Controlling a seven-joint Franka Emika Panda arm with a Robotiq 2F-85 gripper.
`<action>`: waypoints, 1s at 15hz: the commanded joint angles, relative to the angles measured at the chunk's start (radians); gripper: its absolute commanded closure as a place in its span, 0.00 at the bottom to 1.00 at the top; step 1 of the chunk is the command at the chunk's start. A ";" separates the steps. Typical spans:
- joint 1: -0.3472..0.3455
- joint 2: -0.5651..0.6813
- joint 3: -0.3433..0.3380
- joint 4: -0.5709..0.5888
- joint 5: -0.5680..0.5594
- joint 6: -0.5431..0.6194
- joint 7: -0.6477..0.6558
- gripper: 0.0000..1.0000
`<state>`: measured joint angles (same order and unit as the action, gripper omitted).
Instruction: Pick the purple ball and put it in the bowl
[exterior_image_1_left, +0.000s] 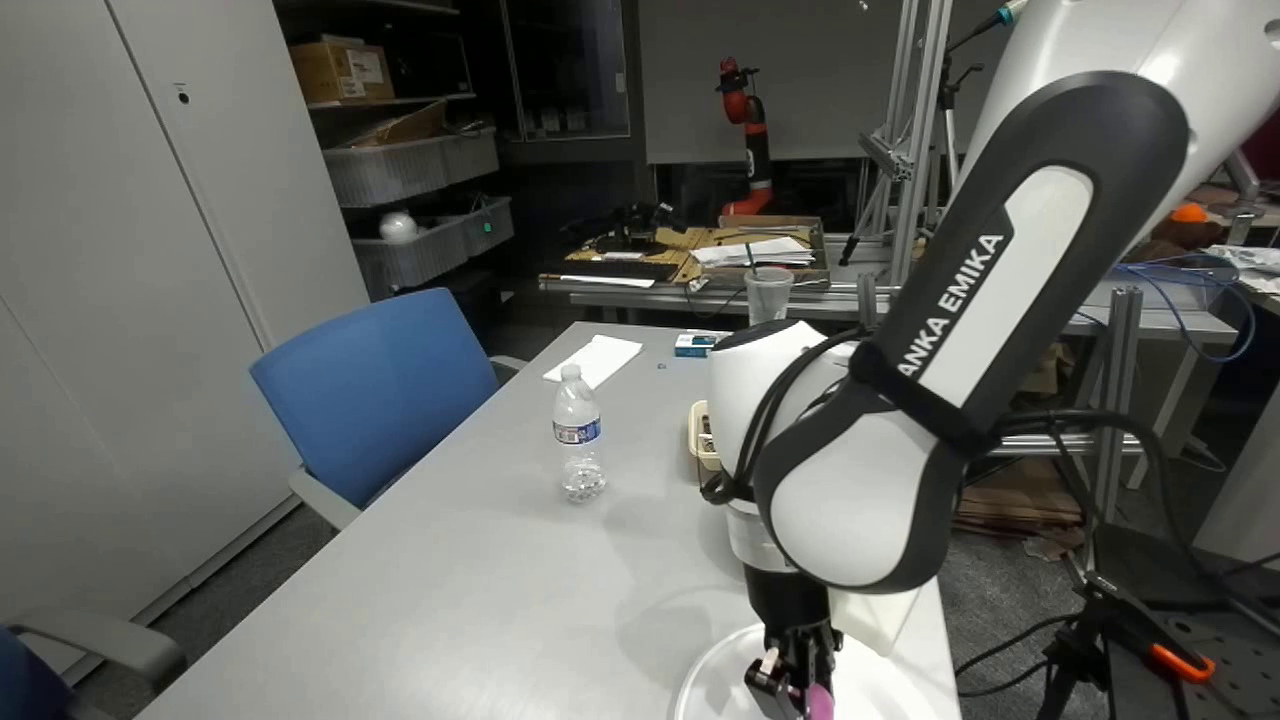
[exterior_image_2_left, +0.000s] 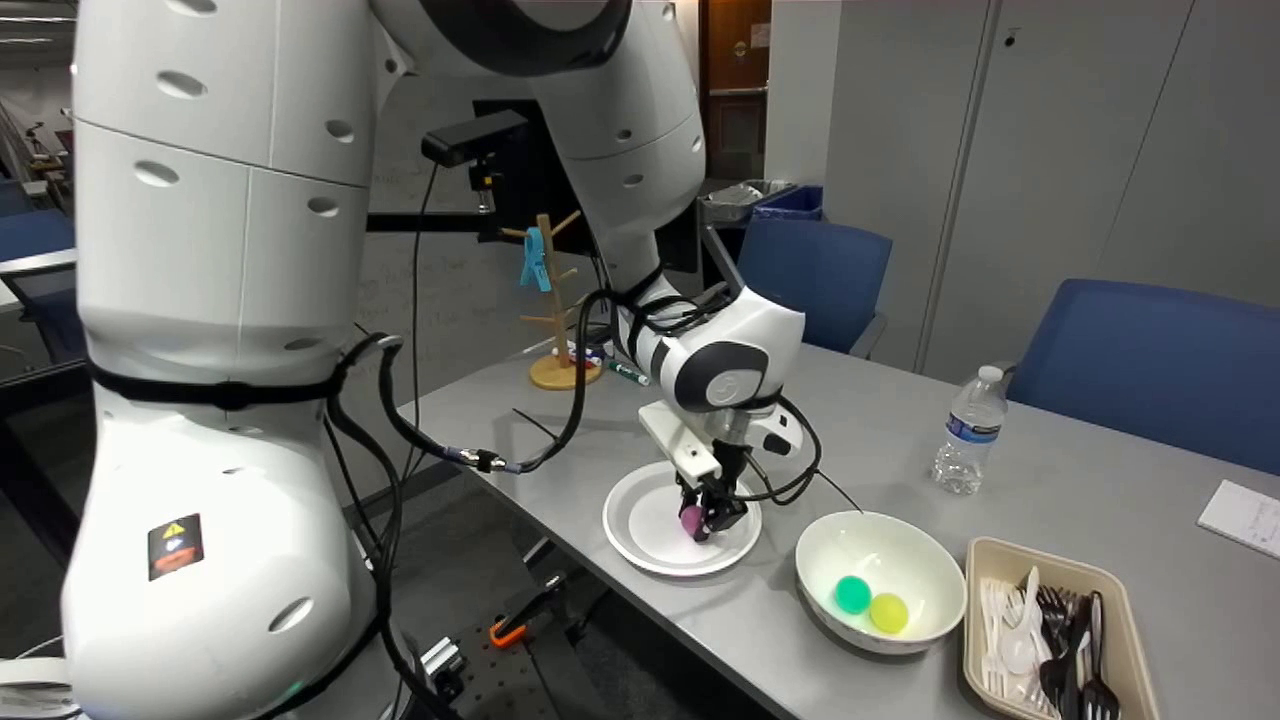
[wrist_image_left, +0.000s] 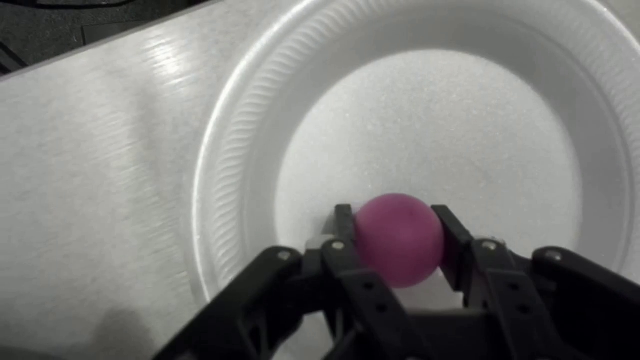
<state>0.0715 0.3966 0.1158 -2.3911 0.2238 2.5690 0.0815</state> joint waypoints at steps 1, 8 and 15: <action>0.015 -0.102 -0.007 -0.043 -0.026 -0.083 0.030 0.83; 0.004 -0.359 -0.037 -0.108 -0.114 -0.228 0.064 0.83; -0.035 -0.530 -0.066 -0.149 -0.311 -0.187 0.192 0.83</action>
<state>0.0581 -0.0570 0.0564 -2.4985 -0.0019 2.3590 0.2072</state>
